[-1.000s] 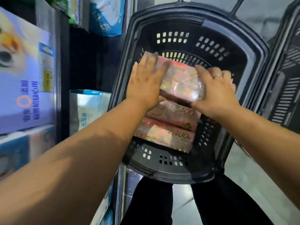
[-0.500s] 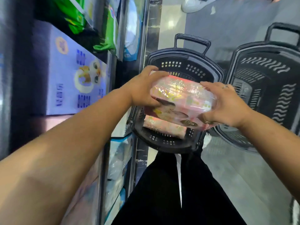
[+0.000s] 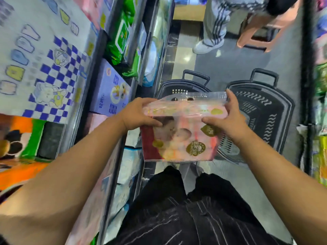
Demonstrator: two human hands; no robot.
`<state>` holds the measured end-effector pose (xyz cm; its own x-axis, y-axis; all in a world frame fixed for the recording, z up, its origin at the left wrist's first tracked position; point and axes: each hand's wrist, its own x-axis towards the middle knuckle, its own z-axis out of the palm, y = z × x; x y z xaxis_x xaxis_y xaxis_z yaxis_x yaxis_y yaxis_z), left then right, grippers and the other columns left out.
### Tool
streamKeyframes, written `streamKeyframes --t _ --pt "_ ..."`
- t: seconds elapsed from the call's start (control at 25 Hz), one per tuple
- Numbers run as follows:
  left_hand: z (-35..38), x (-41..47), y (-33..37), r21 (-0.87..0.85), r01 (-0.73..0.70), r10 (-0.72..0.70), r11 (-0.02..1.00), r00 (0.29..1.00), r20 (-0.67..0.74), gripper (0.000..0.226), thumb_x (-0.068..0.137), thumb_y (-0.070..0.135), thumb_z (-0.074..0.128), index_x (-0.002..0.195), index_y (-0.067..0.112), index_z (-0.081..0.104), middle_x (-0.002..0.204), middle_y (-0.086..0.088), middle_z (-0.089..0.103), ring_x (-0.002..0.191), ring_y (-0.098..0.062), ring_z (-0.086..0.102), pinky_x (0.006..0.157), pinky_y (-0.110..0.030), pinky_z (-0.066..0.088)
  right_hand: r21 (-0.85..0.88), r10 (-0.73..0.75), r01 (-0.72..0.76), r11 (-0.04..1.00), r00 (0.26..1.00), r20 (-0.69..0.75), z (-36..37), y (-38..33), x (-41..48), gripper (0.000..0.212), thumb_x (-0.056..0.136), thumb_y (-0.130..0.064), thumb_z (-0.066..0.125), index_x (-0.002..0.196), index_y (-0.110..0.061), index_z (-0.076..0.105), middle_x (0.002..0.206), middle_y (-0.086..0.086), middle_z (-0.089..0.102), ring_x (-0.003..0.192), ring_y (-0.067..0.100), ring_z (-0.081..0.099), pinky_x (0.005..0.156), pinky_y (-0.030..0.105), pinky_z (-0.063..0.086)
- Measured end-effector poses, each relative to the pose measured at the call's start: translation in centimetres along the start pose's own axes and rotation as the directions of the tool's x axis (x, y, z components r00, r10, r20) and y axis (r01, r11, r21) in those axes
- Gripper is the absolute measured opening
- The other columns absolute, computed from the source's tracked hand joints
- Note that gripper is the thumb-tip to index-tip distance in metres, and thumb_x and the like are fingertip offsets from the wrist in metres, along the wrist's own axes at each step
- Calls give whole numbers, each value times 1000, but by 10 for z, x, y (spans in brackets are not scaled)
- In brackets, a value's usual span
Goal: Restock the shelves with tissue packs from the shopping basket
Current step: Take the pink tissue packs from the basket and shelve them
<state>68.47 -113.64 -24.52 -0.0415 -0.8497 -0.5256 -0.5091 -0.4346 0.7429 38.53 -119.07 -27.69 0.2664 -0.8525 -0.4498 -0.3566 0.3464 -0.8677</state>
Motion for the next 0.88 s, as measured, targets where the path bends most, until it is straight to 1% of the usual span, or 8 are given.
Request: streamKeyframes --t 0.08,0.2,0.28,0.36,0.52,0.68,0.8,0.88 --pt "1 -25 5 -104 63 -68 993 997 -41 60 59 9 90 108 27 60 92 18 65 83 7 61 69 -4 44 74 -5 -5 997 990 138 -12 -7 -14 83 73 -10 80 140 -34 38 121 -3 61 105 12 64 84 24 55" --pt "2 -57 18 -220 116 -135 969 988 -77 66 40 29 90 101 31 66 85 19 72 81 3 65 73 -11 50 162 -41 -4 987 960 275 -19 -21 -27 62 73 -16 81 124 -35 52 117 7 66 99 11 67 82 28 56" --pt "10 -85 26 -310 103 -151 945 979 -137 66 39 26 86 101 33 65 81 21 72 76 5 65 71 -11 50 219 -81 6 976 939 333 -17 -29 -32 75 64 -32 86 130 -19 53 119 17 65 106 28 65 89 43 53" --pt "20 -110 29 -422 60 -176 904 954 -241 65 45 15 82 107 28 64 80 18 73 75 4 66 68 -10 49 252 -143 55 966 927 347 -14 -41 -36 83 62 -35 87 133 -12 51 117 17 66 105 32 64 88 45 53" --pt "49 -160 26 -618 -97 -275 780 834 -478 71 46 18 84 114 21 63 96 3 71 82 -6 67 72 -16 52 267 -248 151 952 890 382 -4 -69 -47 58 76 -9 74 131 -10 54 102 3 72 90 16 70 73 27 56" --pt "78 -207 31 -727 -307 -421 614 652 -630 57 71 7 74 124 14 56 99 -7 67 73 -11 70 61 -21 55 255 -287 182 950 832 475 18 -97 -67 43 81 -6 68 123 -12 59 95 -2 75 84 12 70 68 23 56" --pt "90 -239 29 -708 -388 -461 590 558 -690 60 70 10 73 127 22 54 103 -6 67 79 -11 70 64 -21 54 268 -267 142 953 813 518 38 -109 -82 28 83 -5 64 106 -22 62 81 -9 74 72 6 69 62 22 55" --pt "95 -264 26 -692 -418 -477 589 511 -715 70 67 13 81 128 30 51 105 -4 68 87 -15 70 67 -23 54 275 -273 135 952 778 566 54 -119 -97 33 73 -20 73 104 -24 65 84 -6 75 73 10 70 63 25 57"
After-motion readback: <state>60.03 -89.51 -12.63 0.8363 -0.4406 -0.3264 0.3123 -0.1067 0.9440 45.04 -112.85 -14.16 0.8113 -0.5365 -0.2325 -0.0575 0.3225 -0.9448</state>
